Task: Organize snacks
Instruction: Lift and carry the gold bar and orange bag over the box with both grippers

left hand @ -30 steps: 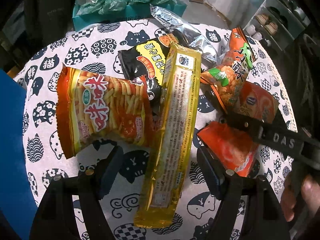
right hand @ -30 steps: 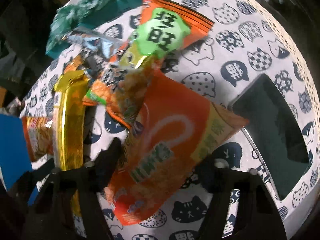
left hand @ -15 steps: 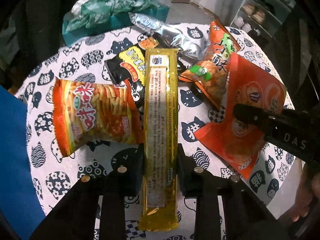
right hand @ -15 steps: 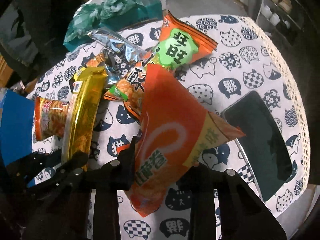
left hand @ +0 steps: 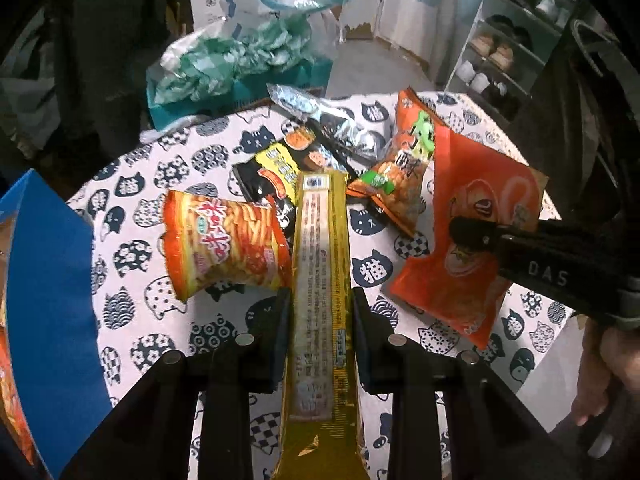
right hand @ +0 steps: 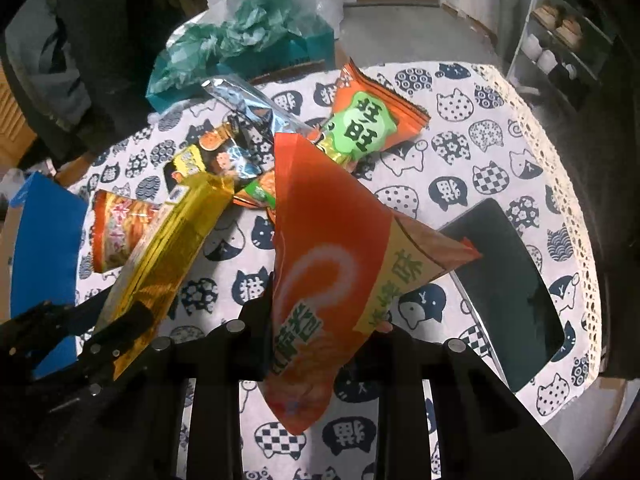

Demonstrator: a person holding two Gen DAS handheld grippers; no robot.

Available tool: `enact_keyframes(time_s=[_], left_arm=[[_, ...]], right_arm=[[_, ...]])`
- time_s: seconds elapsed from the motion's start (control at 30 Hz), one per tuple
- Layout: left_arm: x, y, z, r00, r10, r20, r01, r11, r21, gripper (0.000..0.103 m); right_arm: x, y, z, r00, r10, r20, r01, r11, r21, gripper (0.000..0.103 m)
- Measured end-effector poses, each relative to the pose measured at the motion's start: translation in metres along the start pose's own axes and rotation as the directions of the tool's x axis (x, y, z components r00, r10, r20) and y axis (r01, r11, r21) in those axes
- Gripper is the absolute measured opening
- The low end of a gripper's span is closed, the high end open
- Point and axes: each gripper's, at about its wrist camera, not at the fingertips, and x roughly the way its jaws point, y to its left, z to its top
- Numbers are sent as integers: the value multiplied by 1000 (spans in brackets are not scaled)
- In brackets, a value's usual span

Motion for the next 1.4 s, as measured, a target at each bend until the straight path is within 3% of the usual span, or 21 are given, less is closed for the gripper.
enact_keyframes(time_s=[0.6,1.4], left_arm=[[-74,16,-9,989,14,150,-9,999,-38,28],[-161,88,-25,938,131,320,-81,983,-165,28]], right_arm=[[-38,33,-5,997,39,63,-35,997,-76,24],[-86,124,2,980,134,149,-95,966,-242,24]])
